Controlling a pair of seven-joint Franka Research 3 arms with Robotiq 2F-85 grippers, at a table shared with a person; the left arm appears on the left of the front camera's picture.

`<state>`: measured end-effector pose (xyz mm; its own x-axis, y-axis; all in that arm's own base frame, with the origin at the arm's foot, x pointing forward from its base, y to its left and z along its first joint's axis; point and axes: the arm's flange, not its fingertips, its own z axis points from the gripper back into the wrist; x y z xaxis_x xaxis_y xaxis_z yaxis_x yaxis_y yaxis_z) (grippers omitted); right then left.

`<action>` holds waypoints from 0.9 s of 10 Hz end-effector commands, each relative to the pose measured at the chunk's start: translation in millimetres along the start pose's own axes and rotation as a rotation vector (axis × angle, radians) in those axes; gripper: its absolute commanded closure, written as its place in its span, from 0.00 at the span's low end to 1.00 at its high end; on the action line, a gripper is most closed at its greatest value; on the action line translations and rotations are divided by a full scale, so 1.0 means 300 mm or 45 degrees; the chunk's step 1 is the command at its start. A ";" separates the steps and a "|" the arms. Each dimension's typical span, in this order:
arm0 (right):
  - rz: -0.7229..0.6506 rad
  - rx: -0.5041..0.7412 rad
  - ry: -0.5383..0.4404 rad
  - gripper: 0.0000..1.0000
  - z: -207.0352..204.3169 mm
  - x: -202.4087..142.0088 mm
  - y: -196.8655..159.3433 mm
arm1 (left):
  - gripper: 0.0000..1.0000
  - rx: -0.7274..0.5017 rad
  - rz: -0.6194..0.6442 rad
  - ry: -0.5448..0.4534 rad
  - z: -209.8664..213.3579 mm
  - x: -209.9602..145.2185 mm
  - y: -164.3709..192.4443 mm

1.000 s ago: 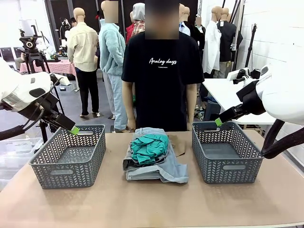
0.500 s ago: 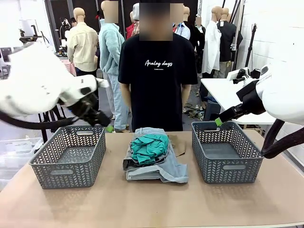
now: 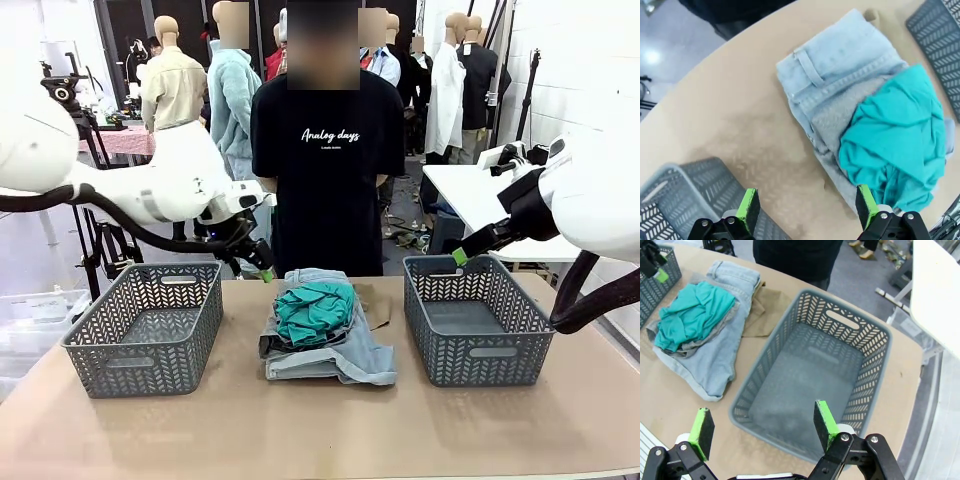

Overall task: Sort the tops and bottoms.
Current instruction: Lift clothes from the center of the table with your left hand.

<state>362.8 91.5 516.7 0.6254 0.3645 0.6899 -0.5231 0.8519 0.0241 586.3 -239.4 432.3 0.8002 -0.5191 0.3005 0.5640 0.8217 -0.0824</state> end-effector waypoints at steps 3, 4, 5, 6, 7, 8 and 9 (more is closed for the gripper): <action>0.000 0.012 -0.009 0.00 -0.007 -0.001 -0.005 | 0.00 0.026 -0.131 0.129 -0.055 0.129 -0.179; 0.000 0.012 -0.009 0.00 -0.007 -0.001 -0.005 | 0.00 0.032 -0.173 0.151 -0.070 0.119 -0.250; 0.000 0.012 -0.009 0.00 -0.007 -0.001 -0.005 | 0.00 0.016 -0.177 0.189 -0.087 0.114 -0.313; 0.000 0.012 -0.009 0.00 -0.007 -0.001 -0.005 | 0.00 0.039 -0.191 0.239 -0.096 0.113 -0.368; 0.000 0.012 -0.009 0.00 -0.007 -0.001 -0.005 | 0.00 0.036 -0.187 0.256 -0.099 0.115 -0.411; 0.000 0.012 -0.009 0.00 -0.007 -0.001 -0.005 | 0.00 0.052 -0.198 0.235 -0.105 0.117 -0.431; 0.000 0.012 -0.009 0.00 -0.007 -0.001 -0.005 | 0.00 0.040 -0.179 0.237 -0.123 0.116 -0.433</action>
<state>363.0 90.8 516.6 0.6262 0.3637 0.6896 -0.5213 0.8531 0.0235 538.8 -373.8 419.2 0.7211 -0.6802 0.1312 0.6894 0.7233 -0.0392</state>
